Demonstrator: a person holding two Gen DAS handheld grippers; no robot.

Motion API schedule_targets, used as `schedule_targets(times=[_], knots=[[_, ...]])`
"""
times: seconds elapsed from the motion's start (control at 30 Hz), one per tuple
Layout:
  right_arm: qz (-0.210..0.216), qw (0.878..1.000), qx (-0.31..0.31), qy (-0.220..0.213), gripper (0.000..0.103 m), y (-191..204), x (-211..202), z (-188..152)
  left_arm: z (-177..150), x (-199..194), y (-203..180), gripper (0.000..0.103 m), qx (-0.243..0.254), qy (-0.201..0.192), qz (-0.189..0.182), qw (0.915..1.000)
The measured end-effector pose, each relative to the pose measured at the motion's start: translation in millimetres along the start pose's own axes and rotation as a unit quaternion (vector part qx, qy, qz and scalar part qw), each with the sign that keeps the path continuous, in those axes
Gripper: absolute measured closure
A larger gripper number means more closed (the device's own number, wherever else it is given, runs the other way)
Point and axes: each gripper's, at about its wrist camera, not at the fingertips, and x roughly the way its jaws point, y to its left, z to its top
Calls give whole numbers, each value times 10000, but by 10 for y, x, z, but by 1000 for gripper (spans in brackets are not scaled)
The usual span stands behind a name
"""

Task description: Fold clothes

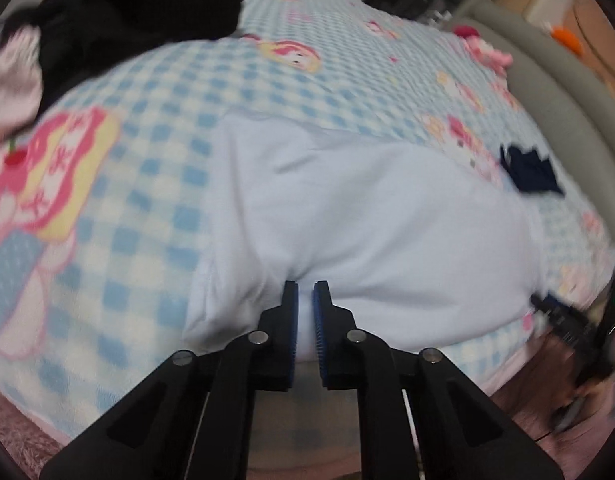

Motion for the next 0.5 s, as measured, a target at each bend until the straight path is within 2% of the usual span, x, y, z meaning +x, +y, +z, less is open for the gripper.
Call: schedule_targets(times=[0.07, 0.1, 0.17, 0.23, 0.33, 0.4, 0.5], knots=[[-191, 9997, -66, -131, 48, 10, -57, -12, -15, -41, -32, 93, 48, -109, 99, 9999], [-136, 9996, -11, -231, 48, -6, -107, -12, -20, -54, -71, 93, 83, -183, 132, 9997], [228, 9981, 210, -538, 49, -79, -286, -12, -22, -127, -163, 90, 229, -417, 121, 9988], [964, 9920, 481, -650, 48, -190, -393, -10, -36, -235, -243, 84, 441, -672, -20, 9968], [1414, 9869, 722, -285, 48, -243, -297, -44, -77, -303, -304, 80, 591, -785, -183, 9950], [1293, 9896, 630, -83, 49, -192, -191, -48, -61, -222, -311, 78, 561, -633, -103, 9964], [1236, 9914, 433, 75, 63, -113, -73, -45, -23, -69, -322, 74, 489, -359, 15, 9982]])
